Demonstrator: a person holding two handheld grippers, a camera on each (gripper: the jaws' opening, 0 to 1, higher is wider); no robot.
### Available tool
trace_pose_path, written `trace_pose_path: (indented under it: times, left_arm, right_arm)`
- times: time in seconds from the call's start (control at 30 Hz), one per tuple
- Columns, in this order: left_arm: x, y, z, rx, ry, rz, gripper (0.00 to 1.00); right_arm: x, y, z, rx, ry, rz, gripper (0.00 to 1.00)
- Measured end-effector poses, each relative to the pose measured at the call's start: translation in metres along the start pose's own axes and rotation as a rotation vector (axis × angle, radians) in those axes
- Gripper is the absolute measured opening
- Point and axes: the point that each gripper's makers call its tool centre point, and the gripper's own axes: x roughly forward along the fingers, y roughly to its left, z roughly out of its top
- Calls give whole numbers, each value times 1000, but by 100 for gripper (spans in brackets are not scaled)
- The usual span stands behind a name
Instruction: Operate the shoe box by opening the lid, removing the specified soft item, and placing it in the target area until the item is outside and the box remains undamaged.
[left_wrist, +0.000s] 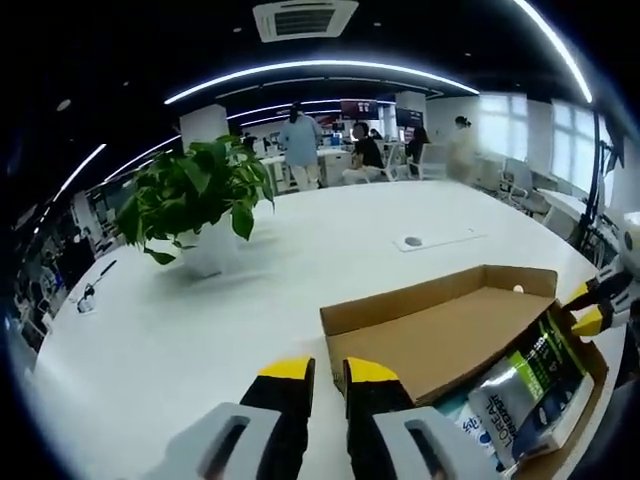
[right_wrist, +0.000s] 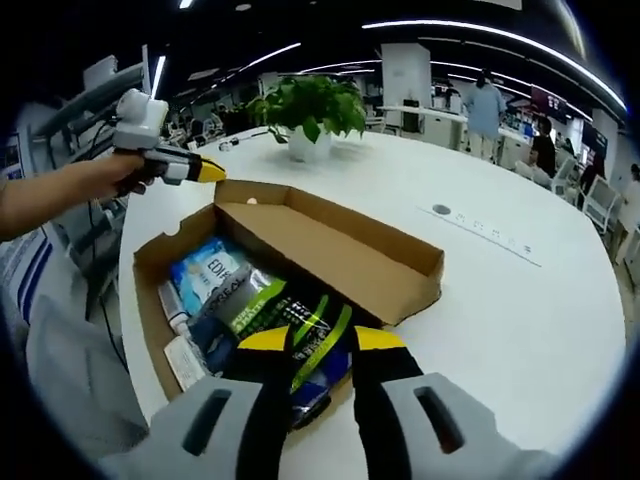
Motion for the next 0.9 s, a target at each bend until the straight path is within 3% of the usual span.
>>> trace_pose_path:
  times: [0.27, 0.53, 0.73, 0.9]
  left_arm:
    - [-25, -14, -4, 0, -13, -33, 15]
    - [-47, -50, -16, -8, -9, -132, 18]
    - [-60, -79, -34, -3, 22, -211, 19]
    - [-63, -89, -51, -13, 53, -238, 20]
  right_arm:
    - [16, -5, -1, -6, 90, -17, 24]
    - [32, 1, -6, -40, 177, 2, 21]
    - [39, 5, -11, -12, 212, 16, 21]
    - [46, 9, -16, 30, 233, 30, 24]
